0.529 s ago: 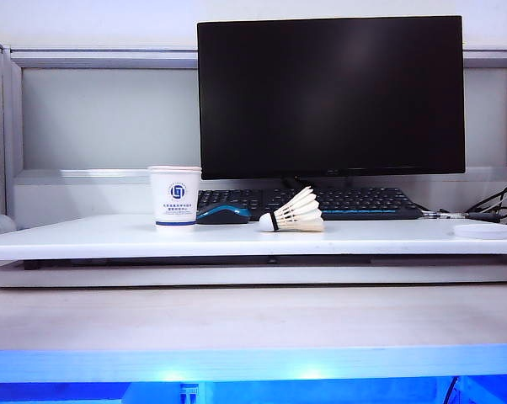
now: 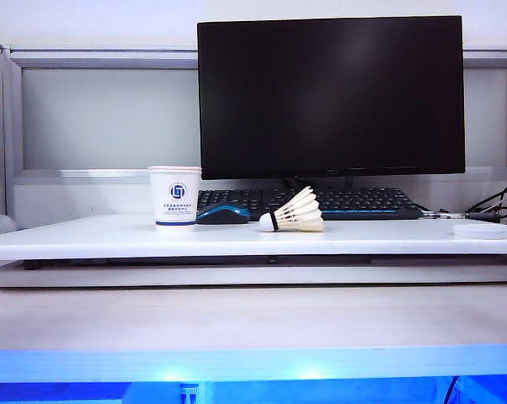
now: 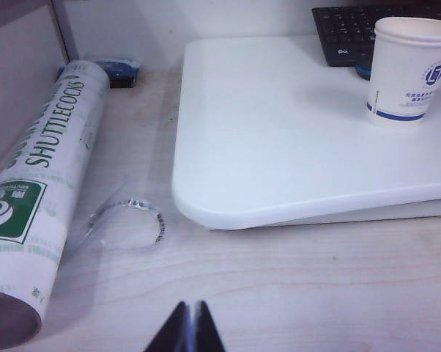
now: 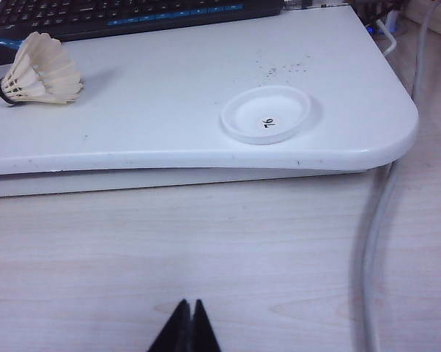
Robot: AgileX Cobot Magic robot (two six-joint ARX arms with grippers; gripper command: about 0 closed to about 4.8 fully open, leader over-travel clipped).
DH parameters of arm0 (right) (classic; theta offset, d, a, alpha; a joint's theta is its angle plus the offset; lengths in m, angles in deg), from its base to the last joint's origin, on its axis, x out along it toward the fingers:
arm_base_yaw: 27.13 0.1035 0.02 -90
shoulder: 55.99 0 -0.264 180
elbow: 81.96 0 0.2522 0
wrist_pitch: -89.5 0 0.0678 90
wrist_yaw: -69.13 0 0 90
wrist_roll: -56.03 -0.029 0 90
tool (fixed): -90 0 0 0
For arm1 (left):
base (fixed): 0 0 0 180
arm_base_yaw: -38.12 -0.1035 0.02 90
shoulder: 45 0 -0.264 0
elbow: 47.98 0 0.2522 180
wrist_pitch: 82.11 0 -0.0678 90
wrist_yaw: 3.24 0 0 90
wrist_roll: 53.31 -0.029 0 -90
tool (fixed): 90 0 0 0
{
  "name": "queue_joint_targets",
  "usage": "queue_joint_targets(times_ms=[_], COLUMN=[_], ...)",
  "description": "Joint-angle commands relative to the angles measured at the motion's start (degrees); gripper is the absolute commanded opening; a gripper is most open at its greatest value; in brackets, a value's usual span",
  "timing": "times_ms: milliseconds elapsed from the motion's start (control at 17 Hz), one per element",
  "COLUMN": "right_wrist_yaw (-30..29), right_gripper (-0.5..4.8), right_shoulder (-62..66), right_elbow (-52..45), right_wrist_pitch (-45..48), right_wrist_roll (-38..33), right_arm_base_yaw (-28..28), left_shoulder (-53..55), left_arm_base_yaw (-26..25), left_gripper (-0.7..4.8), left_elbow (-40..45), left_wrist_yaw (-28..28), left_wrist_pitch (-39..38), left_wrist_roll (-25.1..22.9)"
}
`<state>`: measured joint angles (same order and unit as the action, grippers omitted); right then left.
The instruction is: Pick up the badminton from the table and put it into the white paper cup.
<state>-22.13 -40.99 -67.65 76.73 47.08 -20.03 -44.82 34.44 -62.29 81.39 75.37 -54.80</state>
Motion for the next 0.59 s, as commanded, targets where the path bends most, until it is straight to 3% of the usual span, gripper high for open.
queue_joint_targets(times_ms=[59,118,176,235,353,588], right_wrist_yaw=[0.07,0.04,-0.66,-3.32,-7.52,-8.92], right_gripper=[-0.05,-0.05,-0.06,-0.06,-0.06,0.14], right_shoulder=[-0.07,-0.07,-0.07,-0.07,-0.07,0.04], right_elbow=[0.04,0.04,0.2,0.33,1.14,7.17], right_wrist_pitch=[0.96,0.96,0.96,0.98,0.98,0.94], right_wrist_roll=[-0.04,-0.04,-0.07,-0.09,-0.11,-4.57], right_arm_base_yaw=[0.09,0.09,0.11,0.09,0.11,0.11], left_shoulder=[0.02,0.02,0.02,0.02,0.02,0.02], left_arm_base_yaw=[-0.02,-0.02,-0.02,-0.02,-0.02,-0.04], left_gripper=[0.22,0.21,0.21,0.21,0.21,0.21], left_elbow=[0.07,0.07,-0.04,-0.04,-0.04,-0.02], left_wrist_yaw=[0.2,0.15,-12.15,-20.83,-27.8,-29.14], left_wrist_pitch=[-0.57,-0.55,-0.44,0.22,0.48,0.52], left_wrist_roll=[0.0,0.0,0.07,0.22,1.22,1.53])
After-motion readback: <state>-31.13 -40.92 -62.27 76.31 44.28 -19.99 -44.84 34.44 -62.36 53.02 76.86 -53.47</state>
